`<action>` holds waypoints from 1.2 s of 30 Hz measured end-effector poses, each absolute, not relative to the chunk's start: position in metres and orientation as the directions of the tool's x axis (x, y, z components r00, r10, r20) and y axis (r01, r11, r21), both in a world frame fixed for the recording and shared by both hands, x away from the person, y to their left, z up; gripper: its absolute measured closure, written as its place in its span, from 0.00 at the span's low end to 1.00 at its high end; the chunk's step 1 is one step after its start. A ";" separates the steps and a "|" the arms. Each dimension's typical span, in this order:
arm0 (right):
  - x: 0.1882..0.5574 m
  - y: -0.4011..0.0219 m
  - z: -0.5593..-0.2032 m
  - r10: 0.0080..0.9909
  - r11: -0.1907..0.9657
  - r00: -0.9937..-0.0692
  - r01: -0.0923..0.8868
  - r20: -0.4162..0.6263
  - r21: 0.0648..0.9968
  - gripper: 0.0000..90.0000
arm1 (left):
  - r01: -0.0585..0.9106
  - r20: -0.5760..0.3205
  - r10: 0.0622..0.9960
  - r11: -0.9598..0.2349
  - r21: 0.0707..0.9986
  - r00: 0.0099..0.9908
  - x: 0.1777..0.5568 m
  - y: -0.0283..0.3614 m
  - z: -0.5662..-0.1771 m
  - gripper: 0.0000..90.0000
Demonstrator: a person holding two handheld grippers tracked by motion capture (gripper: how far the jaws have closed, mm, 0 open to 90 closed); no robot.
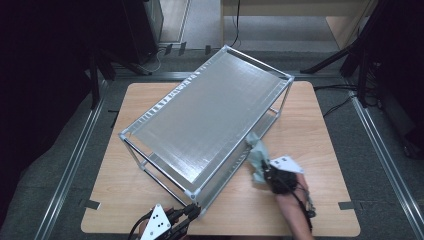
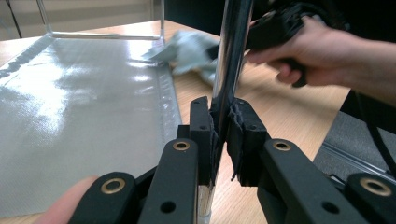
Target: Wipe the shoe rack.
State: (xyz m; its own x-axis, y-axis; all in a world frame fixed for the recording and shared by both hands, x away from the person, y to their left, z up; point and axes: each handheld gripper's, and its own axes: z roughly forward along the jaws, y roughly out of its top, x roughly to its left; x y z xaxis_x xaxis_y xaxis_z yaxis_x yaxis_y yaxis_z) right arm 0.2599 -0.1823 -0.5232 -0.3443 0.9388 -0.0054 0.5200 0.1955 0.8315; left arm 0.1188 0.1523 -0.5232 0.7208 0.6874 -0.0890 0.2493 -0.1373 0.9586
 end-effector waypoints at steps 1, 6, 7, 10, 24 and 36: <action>0.259 -0.197 -0.521 0.956 0.187 -0.293 0.524 -0.030 0.831 0.93 | 0.245 -0.079 0.690 -0.145 0.959 0.720 0.120 0.149 -0.523 0.90; 0.254 -0.235 -0.524 0.977 0.190 -0.186 0.541 -0.104 0.819 0.71 | 0.247 -0.066 0.693 -0.165 0.955 0.718 0.132 0.127 -0.519 0.91; 0.251 -0.239 -0.524 0.978 0.179 -0.190 0.545 -0.087 0.819 0.60 | 0.245 -0.063 0.690 -0.169 0.955 0.721 0.135 0.122 -0.519 0.91; 0.238 -0.238 -0.517 0.974 0.124 -0.226 0.526 -0.003 0.841 0.44 | 0.243 -0.060 0.687 -0.173 0.954 0.725 0.147 0.106 -0.517 0.91; 0.179 -0.156 -0.494 0.798 0.127 -0.590 0.360 0.120 0.924 0.08 | 0.263 -0.108 0.708 -0.112 0.958 0.698 0.146 0.144 -0.515 0.40; 0.166 -0.086 -0.497 0.775 0.175 -0.626 0.343 0.086 0.923 0.14 | 0.381 -0.193 0.906 0.039 0.924 0.376 0.176 0.236 -0.532 0.40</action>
